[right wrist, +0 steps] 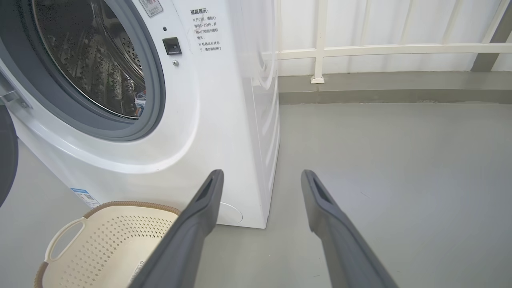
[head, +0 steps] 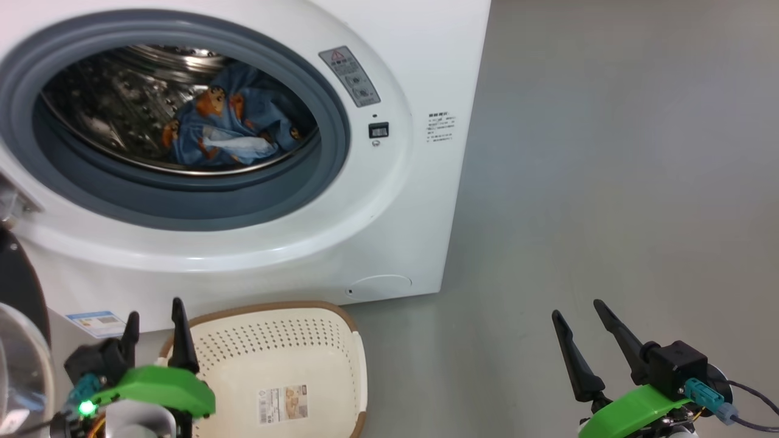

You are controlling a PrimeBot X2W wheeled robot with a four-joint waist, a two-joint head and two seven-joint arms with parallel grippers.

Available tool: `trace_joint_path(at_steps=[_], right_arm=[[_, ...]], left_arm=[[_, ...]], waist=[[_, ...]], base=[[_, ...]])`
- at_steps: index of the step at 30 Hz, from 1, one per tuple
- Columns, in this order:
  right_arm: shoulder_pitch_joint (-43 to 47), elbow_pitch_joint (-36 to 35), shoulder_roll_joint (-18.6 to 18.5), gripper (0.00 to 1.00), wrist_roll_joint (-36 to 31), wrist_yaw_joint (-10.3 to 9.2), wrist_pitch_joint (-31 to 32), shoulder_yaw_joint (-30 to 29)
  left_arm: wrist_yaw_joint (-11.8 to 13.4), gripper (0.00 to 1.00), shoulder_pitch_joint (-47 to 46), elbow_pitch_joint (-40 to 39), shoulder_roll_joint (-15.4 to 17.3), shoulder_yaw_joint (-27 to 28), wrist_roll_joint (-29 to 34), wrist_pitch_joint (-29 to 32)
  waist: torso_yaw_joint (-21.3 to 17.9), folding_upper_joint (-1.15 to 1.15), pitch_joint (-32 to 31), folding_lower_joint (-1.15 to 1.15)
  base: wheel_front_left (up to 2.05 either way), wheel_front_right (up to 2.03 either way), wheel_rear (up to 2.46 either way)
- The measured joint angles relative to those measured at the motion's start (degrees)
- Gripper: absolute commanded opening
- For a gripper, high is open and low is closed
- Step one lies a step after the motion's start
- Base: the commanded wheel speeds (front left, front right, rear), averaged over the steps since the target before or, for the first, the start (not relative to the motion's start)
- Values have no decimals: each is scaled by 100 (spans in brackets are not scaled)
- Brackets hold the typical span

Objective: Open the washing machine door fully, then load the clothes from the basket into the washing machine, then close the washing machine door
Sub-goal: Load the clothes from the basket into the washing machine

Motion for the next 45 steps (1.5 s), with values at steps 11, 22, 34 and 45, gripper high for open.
trace_joint_path(at_steps=[11, 22, 34, 45], right_arm=[[236, 31, -3, 100, 9, 0, 0, 1], [402, 30, 1, 100, 151, 0, -1, -31], [423, 29, -14, 100, 151, 0, 0, -42], [424, 30, -25, 100, 151, 0, -1, -25]], left_arm=[[-33, 100, 927, -769, -1, -263, 2, 0], [168, 100, 1583, -1246, 5, -399, -46, 1], [282, 100, 1864, -1633, 9, -495, -118, 65], [337, 100, 1965, -1850, 23, -591, -142, 143]], waist=[[98, 0, -391, 0], [99, 0, -683, 0], [160, 0, -696, 0], [208, 0, -746, 0]], base=[[0, 0, 0], [0, 0, 0], [0, 0, 0], [0, 0, 0]])
